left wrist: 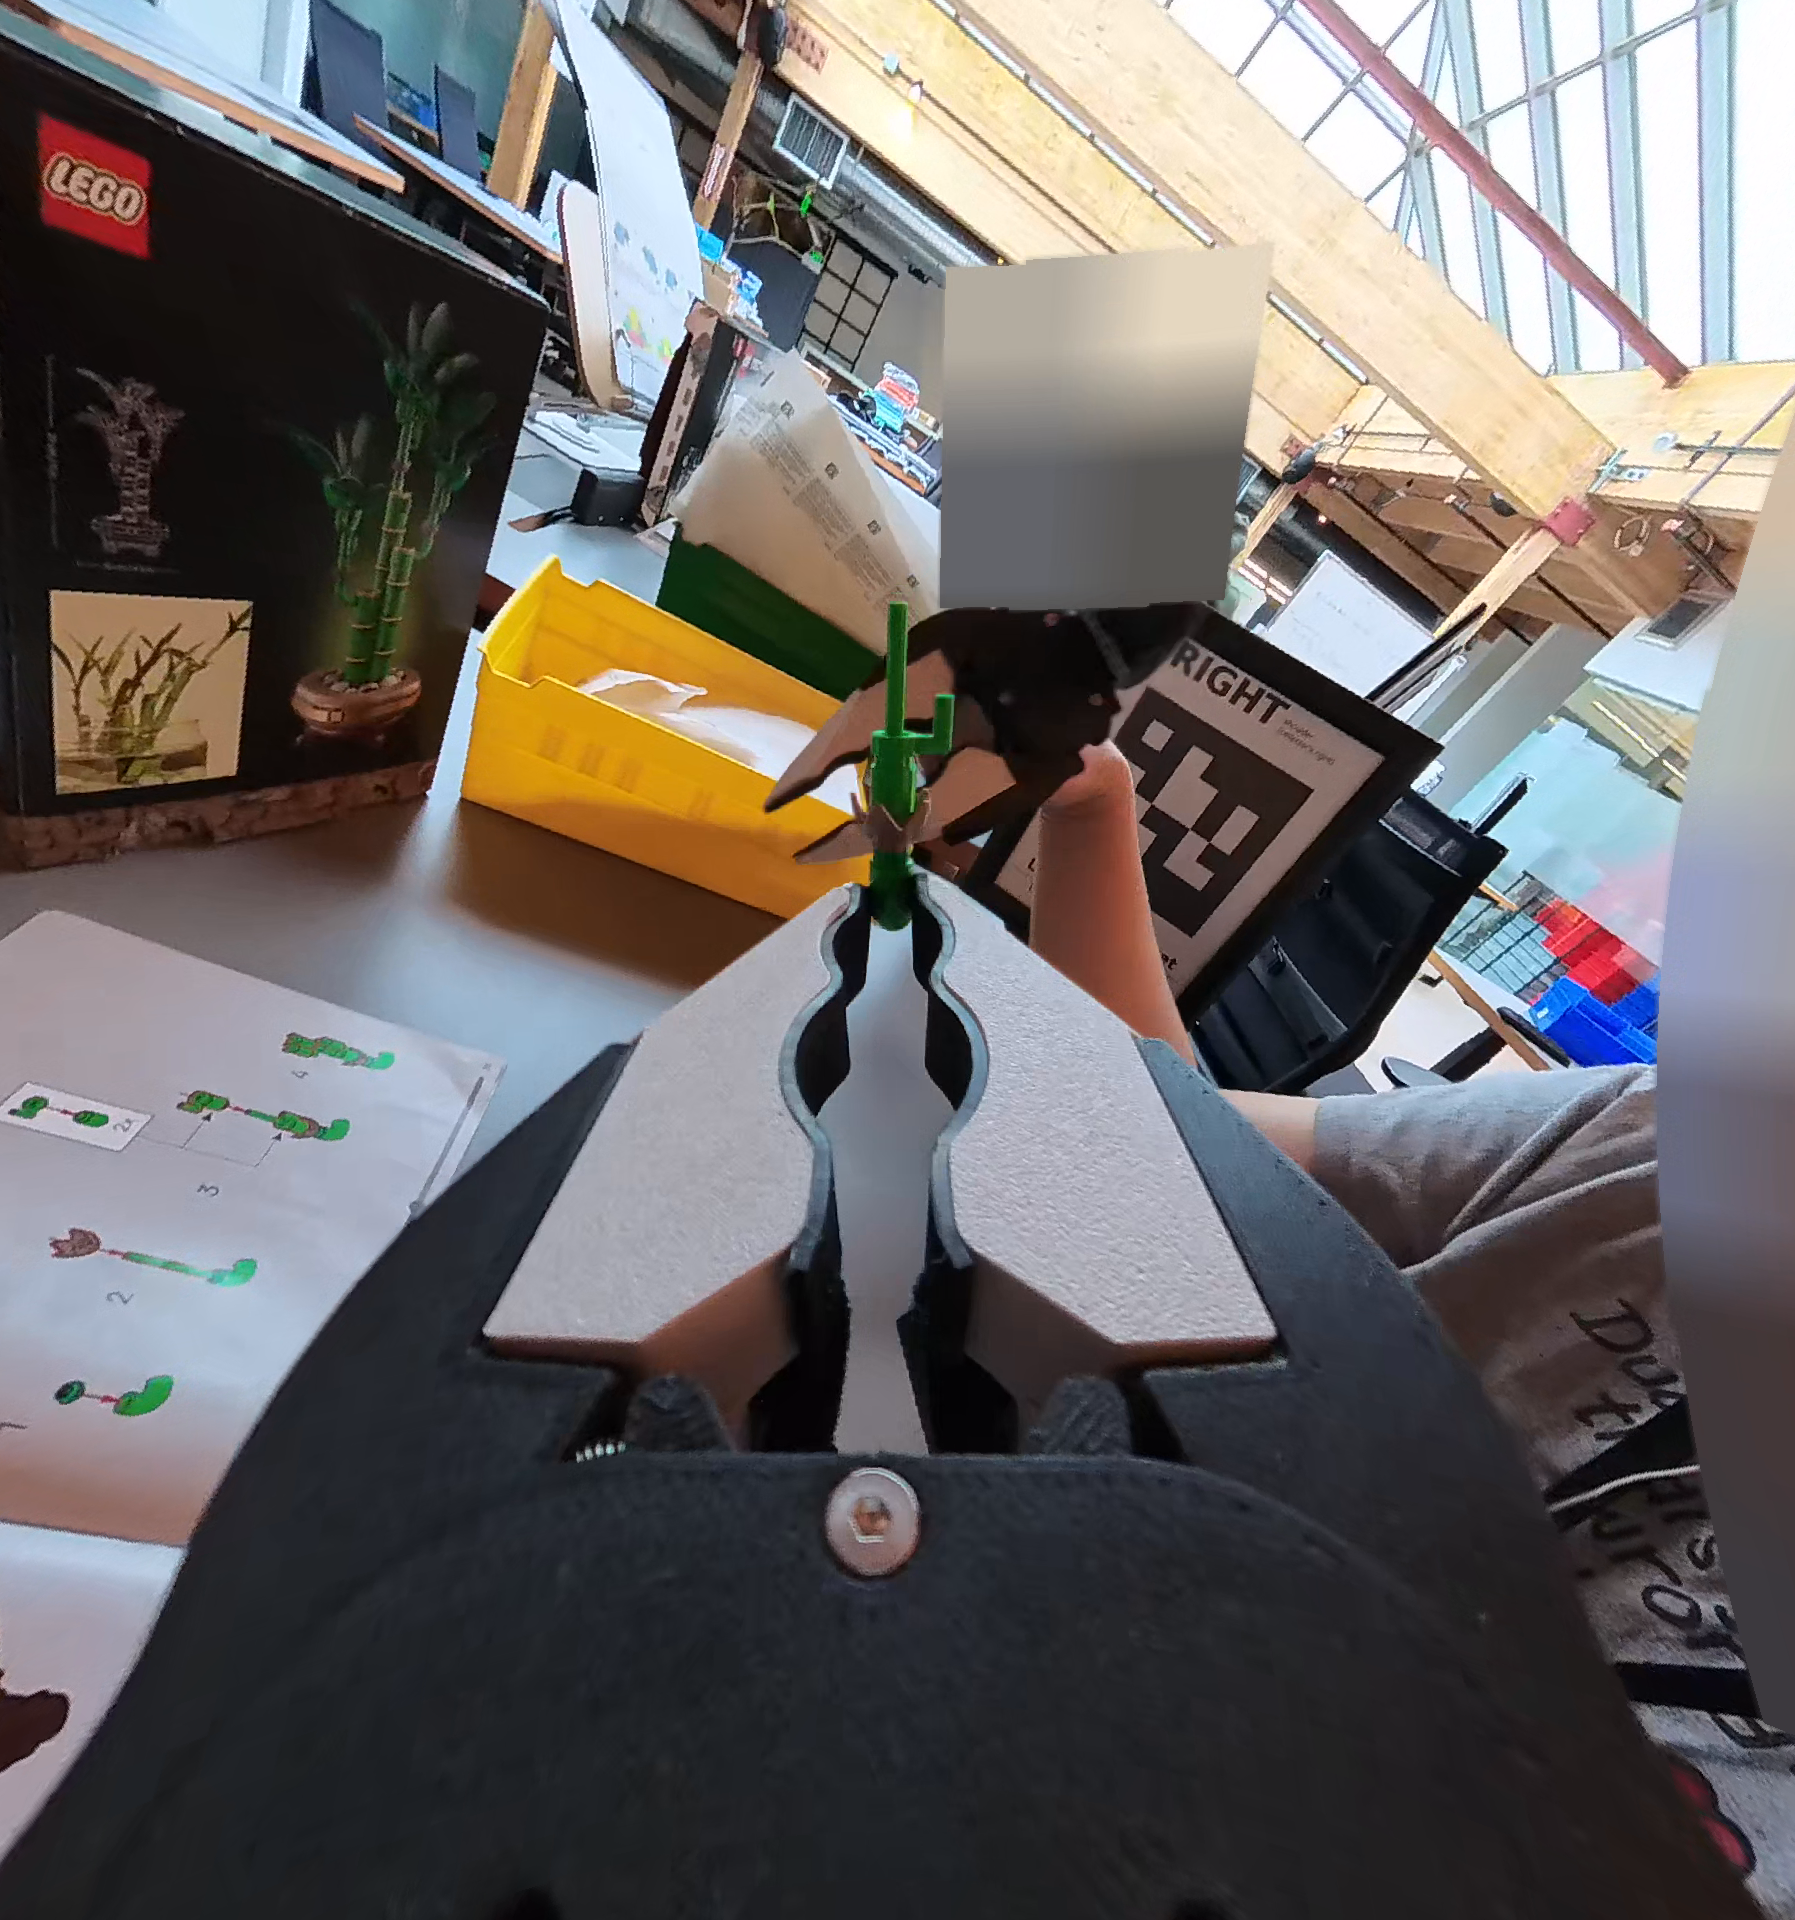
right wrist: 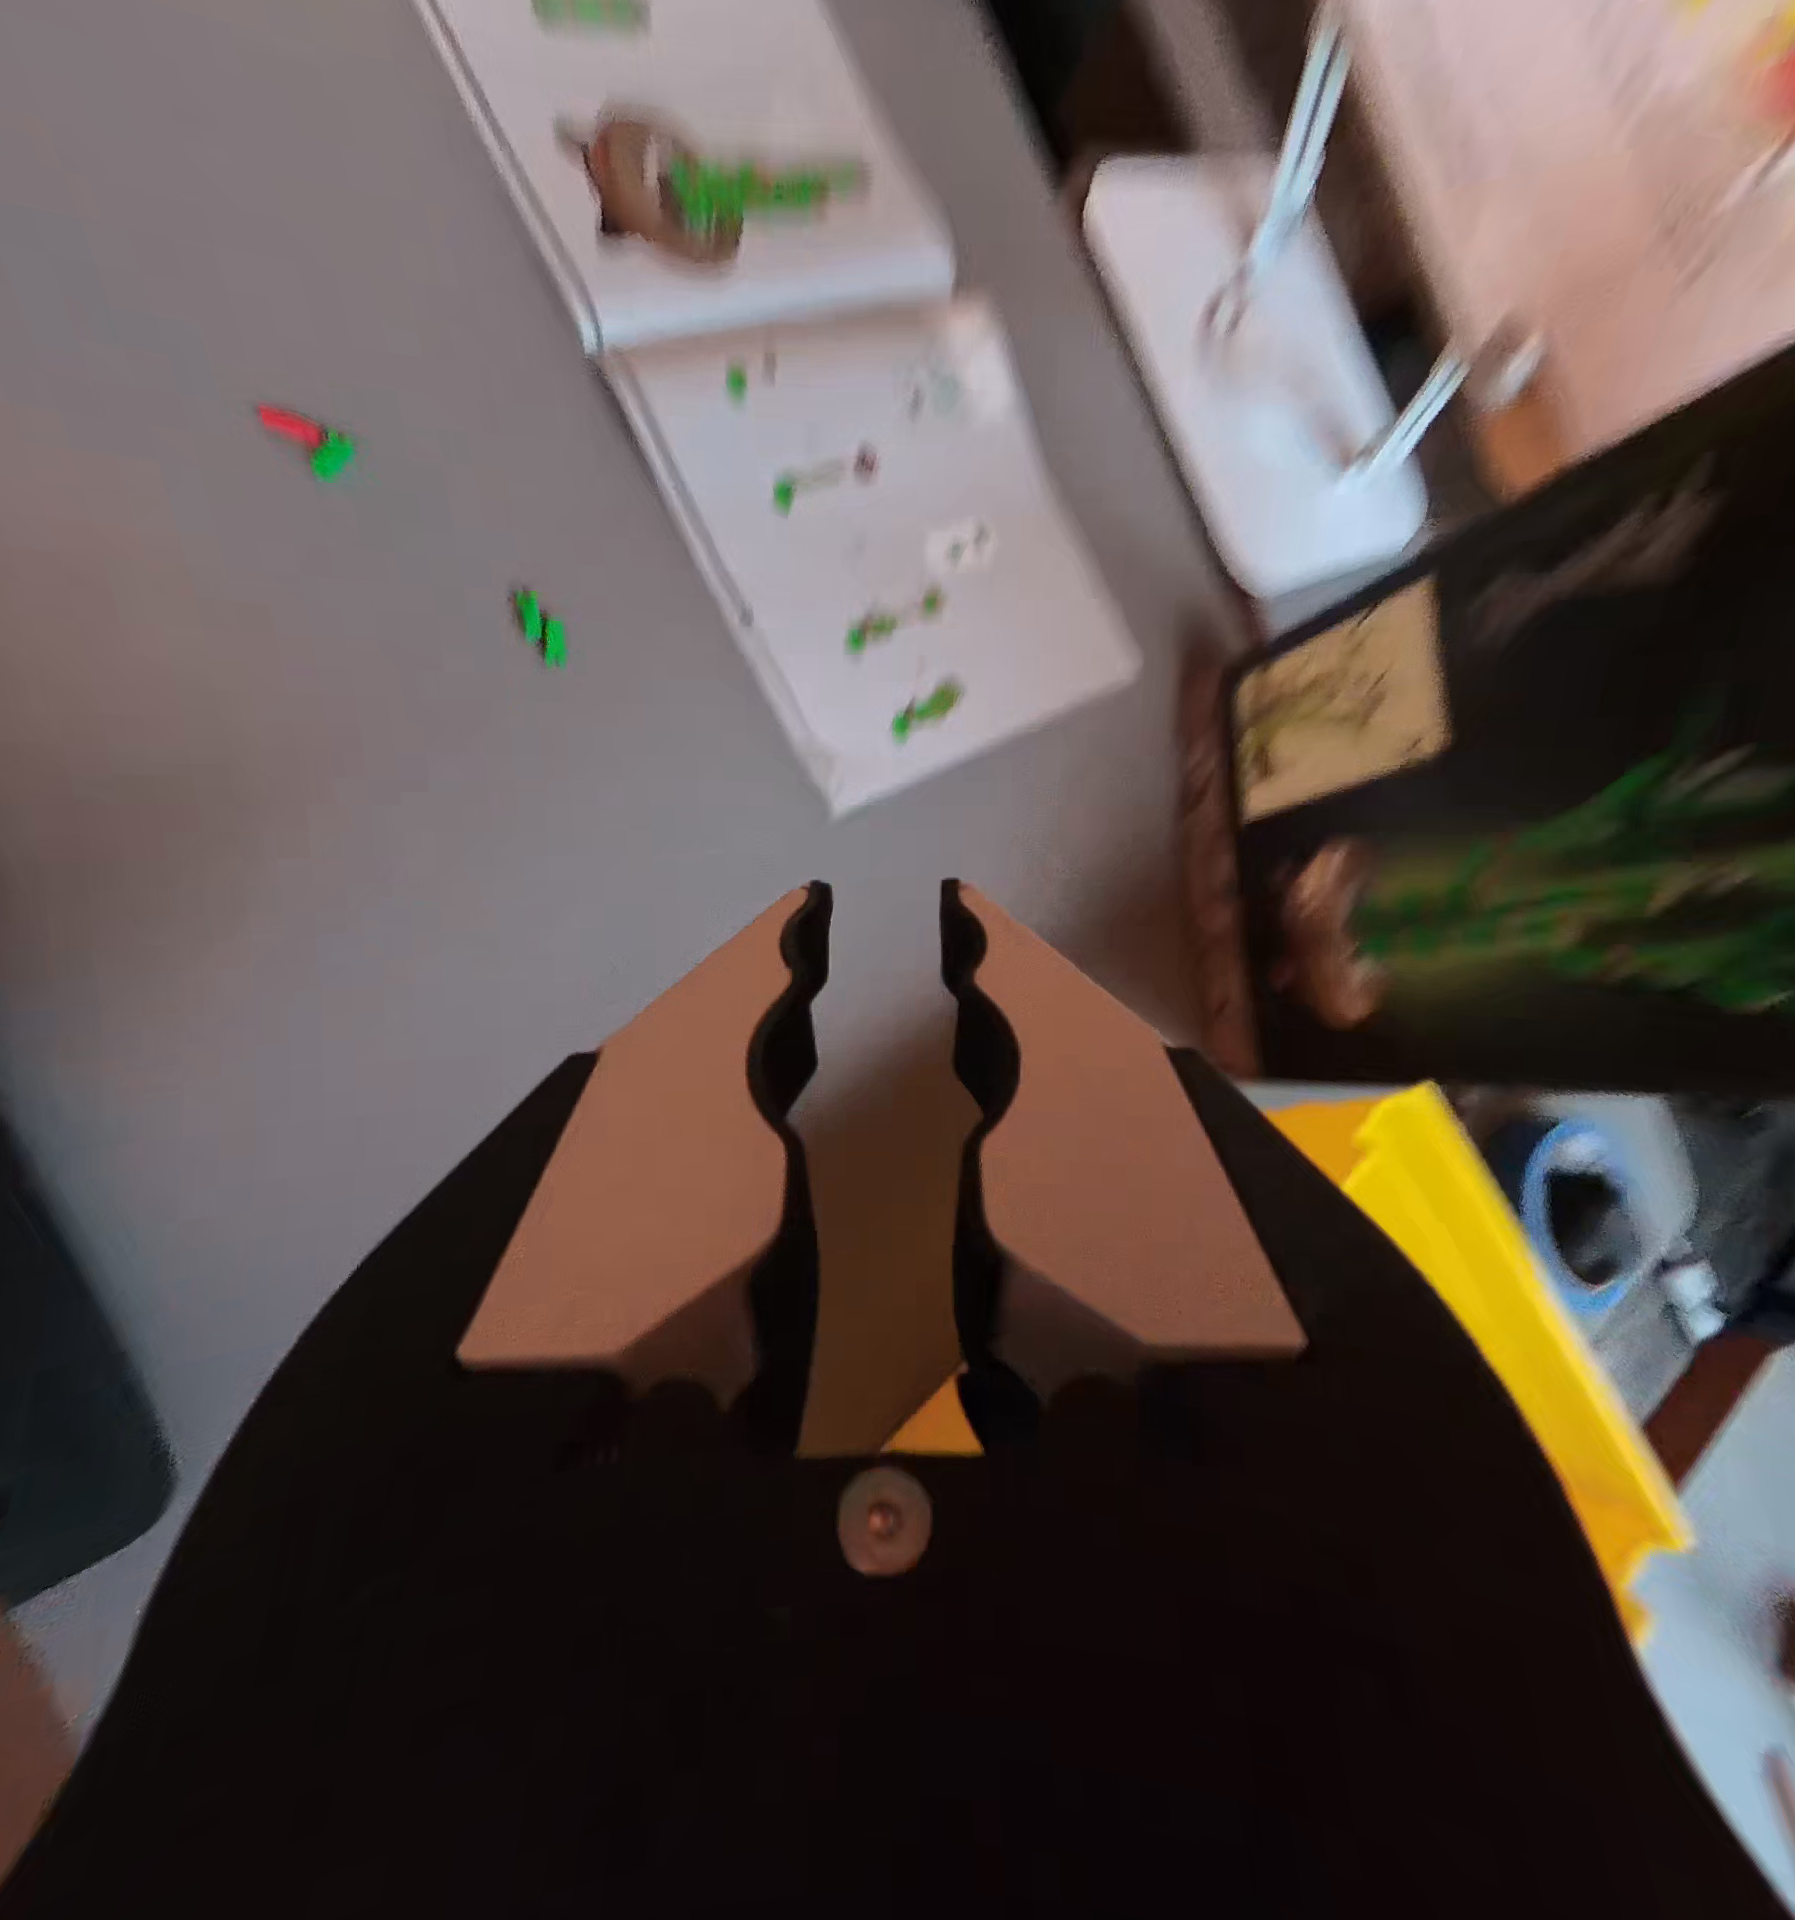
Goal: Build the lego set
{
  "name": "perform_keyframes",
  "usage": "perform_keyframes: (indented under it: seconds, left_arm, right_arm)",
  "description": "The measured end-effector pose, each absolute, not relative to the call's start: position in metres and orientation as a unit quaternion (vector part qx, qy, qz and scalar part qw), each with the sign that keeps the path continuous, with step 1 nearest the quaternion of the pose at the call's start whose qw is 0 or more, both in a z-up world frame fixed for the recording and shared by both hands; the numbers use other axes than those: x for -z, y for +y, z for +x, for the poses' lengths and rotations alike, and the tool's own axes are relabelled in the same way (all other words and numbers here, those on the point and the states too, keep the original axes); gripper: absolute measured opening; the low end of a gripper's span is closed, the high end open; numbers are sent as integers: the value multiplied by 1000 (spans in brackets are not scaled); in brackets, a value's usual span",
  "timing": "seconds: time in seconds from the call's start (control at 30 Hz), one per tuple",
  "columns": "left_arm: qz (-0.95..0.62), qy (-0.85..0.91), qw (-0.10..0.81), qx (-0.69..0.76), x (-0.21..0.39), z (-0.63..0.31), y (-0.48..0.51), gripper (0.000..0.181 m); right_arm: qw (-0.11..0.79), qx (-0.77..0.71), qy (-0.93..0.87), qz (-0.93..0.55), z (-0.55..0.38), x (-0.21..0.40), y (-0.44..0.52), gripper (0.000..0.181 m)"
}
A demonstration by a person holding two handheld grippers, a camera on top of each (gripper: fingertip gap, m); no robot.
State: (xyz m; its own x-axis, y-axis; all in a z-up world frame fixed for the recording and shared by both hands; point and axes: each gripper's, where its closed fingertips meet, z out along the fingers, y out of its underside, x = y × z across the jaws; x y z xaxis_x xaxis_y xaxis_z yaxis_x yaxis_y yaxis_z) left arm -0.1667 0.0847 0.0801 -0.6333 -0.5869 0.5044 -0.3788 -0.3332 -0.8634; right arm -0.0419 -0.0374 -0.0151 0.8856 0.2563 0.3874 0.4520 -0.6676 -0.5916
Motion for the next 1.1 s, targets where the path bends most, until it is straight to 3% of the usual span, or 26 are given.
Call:
perform_keyframes:
  seconds: [0.13, 0.23, 0.37, 0.67, 0.77, 0.93, 1.1]
  left_arm:
    - [-428, 577, 68, 692, -76, -167, 84, 6]
    - [-429, 580, 62, 690, -75, -168, 82, 6]
    - [-426, 589, 54, 685, -72, -165, 77, 6]
    - [-442, 586, 40, 678, -61, -157, 83, 6]
    - [-440, 583, 41, 682, -64, -159, 86, 6]
    - [-437, 575, 41, 690, -68, -161, 89, 6]
    - [-431, 578, 38, 692, -71, -164, 84, 6]
  right_arm:
    - [266, 92, -113, -953, -21, 67, -56, 14]
    - [249, 107, -110, -956, -2, 84, -58, 10]
    - [263, 98, -48, -959, 14, 63, -48, 10]
    - [246, 256, -78, -932, -12, -8, -71, 30]
    - [295, 319, -98, -896, -34, -11, -91, 30]
    - [426, 296, -149, -842, -79, -18, -83, 29]
    - [476, 311, -116, -814, -46, -51, -59, 28]
